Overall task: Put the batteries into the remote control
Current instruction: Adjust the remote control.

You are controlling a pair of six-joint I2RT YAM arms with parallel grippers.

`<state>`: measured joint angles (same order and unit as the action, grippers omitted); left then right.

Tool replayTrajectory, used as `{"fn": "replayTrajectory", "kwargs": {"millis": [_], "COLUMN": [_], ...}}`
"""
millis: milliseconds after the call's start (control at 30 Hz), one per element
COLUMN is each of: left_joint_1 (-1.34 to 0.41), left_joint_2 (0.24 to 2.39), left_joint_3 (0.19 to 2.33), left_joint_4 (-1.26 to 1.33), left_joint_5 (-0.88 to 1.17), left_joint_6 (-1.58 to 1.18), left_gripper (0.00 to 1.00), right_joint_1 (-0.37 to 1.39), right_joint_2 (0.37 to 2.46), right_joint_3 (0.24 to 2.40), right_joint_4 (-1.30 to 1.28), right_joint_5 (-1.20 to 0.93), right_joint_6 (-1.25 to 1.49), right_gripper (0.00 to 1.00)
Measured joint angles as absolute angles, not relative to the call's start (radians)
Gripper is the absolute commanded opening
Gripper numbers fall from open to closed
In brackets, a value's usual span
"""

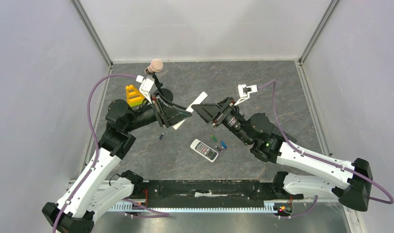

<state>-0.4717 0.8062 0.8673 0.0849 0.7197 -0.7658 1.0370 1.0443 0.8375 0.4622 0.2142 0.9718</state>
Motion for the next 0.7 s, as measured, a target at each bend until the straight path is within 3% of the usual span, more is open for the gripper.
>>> {"fn": "replayTrajectory", "kwargs": {"millis": [267,300,433,467,533,700], "left_joint_1": [-0.471,-0.470,-0.467,-0.467,-0.467,-0.469], "left_joint_2": [0.818,0.818,0.820,0.820,0.820,0.820], "left_joint_3": [0.862,0.862,0.861,0.861,0.861,0.878], "left_joint_4": [0.112,0.115,0.126,0.127,0.125,0.042], "left_joint_5": [0.739,0.739,0.744,0.745,0.751,0.761], "left_joint_6": [-0.778,-0.778,-0.786,-0.787,-0.786,-0.755], "left_gripper": [0.03,0.08,0.59,0.65,0.72,0.74], "right_joint_1": [1.036,1.034,1.030,1.030,1.031,1.031], "right_joint_2": [1.058,1.063,1.090,1.091,1.090,1.090], "right_joint_3": [0.842,0.849,0.894,0.899,0.907,0.911], "right_joint_4": [0.494,0.493,0.474,0.467,0.448,0.373], "right_joint_5": [0.180,0.176,0.154,0.150,0.142,0.119], "right_joint_6": [0.949,0.944,0.907,0.897,0.875,0.788], "right_gripper": [0.28,0.27,0.24,0.24,0.24,0.24]}}
